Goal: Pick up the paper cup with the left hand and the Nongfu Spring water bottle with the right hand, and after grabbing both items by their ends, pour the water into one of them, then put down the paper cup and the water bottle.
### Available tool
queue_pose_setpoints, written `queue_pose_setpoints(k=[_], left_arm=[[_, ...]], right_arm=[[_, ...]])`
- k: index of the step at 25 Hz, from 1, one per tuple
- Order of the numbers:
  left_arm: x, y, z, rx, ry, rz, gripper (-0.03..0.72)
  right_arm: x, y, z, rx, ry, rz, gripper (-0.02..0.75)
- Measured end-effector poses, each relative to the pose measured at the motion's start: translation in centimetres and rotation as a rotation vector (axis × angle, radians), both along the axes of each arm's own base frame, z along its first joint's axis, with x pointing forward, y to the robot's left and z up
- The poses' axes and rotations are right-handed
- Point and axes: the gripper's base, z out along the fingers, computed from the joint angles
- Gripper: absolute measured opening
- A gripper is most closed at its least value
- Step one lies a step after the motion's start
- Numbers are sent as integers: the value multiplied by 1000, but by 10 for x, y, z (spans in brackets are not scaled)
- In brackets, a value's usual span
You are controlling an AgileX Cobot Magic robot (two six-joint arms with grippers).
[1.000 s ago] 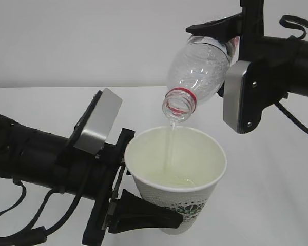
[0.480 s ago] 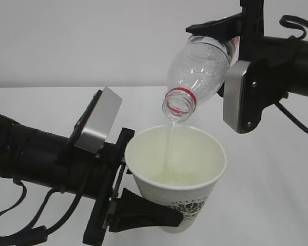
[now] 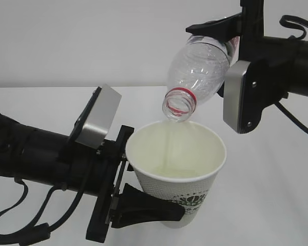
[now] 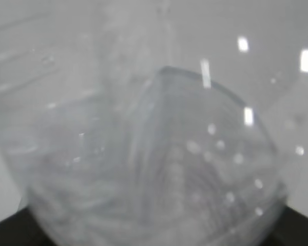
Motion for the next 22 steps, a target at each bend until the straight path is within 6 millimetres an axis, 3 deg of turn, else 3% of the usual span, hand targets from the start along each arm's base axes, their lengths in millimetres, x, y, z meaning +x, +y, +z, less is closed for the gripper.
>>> queue_pose_setpoints(k=[22], left_arm=[[0,1,-3,32,-12,-5,480]], right_arm=[[0,0,0,-1,-1,0,493]])
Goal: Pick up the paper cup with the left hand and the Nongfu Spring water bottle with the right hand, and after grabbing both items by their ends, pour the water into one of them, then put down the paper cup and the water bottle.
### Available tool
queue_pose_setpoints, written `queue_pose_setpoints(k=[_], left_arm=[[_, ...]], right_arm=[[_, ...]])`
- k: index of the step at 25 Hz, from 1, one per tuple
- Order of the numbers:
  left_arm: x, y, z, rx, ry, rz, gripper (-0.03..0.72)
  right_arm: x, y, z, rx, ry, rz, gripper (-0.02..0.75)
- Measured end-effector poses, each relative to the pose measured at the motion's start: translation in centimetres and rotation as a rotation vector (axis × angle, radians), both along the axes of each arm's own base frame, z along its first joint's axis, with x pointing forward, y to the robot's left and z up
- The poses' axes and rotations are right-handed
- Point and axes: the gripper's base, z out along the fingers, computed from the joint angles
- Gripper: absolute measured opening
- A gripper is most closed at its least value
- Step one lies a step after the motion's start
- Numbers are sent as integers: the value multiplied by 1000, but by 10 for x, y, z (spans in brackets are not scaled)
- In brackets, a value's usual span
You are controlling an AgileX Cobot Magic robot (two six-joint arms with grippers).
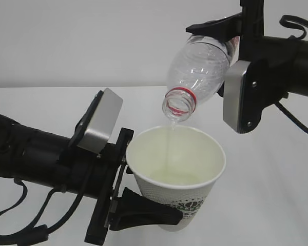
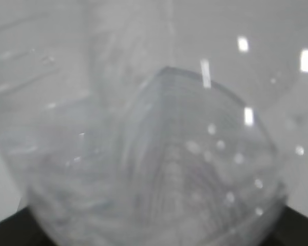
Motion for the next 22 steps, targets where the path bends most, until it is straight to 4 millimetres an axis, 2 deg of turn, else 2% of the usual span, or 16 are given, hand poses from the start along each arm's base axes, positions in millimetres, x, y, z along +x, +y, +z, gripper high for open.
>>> queue_pose_setpoints(k=[22], left_arm=[[0,0,0,0,0,0,480]], right_arm=[[0,1,1,13,-6,8,493]])
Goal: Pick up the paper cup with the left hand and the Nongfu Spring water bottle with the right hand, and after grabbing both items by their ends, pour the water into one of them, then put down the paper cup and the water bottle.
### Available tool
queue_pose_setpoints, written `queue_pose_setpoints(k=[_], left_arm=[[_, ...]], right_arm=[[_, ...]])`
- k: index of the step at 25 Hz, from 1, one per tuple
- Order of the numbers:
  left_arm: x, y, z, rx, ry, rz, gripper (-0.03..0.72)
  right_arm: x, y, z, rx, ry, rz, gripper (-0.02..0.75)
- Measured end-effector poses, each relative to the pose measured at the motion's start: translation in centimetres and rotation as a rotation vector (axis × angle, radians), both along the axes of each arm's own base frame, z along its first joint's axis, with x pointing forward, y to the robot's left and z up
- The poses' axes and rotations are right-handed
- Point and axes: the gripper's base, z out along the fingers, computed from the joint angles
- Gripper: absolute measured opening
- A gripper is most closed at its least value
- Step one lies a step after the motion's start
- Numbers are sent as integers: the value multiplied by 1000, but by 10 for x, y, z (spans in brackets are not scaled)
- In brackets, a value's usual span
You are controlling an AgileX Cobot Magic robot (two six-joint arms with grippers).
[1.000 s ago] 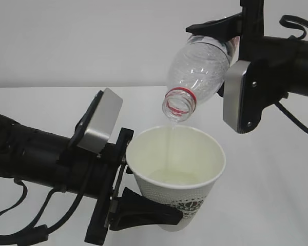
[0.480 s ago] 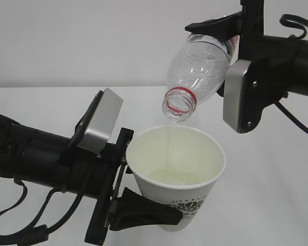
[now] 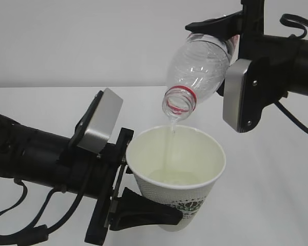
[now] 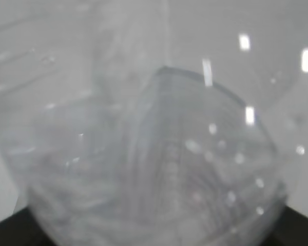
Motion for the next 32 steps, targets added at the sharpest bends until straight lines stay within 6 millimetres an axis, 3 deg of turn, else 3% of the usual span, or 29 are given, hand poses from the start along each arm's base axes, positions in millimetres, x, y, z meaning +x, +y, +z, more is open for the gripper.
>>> queue_pose_setpoints(k=[32], left_arm=[[0,0,0,0,0,0,477]], right_arm=[[0,0,0,-9,-16,3,493]])
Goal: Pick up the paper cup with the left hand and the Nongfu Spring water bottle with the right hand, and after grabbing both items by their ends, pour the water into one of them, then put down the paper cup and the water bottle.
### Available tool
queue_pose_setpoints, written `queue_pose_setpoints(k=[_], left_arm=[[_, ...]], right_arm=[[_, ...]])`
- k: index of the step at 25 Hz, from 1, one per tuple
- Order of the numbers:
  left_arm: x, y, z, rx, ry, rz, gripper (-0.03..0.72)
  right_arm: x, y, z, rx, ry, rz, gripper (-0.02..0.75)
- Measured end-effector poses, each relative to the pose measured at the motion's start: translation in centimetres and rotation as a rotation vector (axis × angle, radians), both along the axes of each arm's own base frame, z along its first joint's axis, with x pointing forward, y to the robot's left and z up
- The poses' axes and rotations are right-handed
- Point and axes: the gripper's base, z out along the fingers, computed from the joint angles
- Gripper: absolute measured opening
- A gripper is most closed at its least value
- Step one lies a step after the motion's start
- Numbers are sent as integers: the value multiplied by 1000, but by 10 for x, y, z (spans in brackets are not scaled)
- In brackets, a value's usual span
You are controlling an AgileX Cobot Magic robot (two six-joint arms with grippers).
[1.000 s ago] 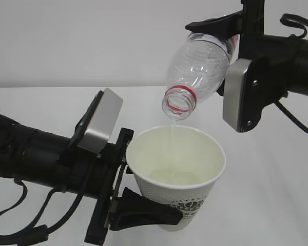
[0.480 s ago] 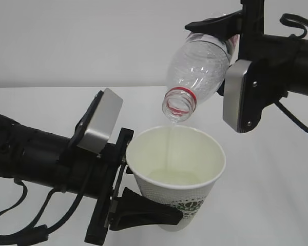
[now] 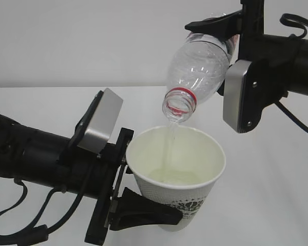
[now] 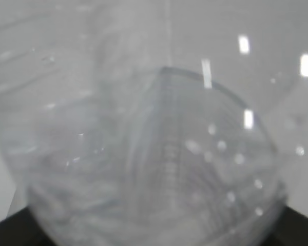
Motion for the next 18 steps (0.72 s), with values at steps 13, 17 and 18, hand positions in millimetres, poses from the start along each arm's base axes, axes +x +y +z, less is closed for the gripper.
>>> queue_pose_setpoints(k=[13,17,18], left_arm=[[0,0,0,2,0,1,477],[0,0,0,0,1,4,477],[0,0,0,0,1,4,477]], right_arm=[[0,0,0,1,-1,-1,493],[0,0,0,1,-1,-1,493],[0,0,0,1,0,-2,493]])
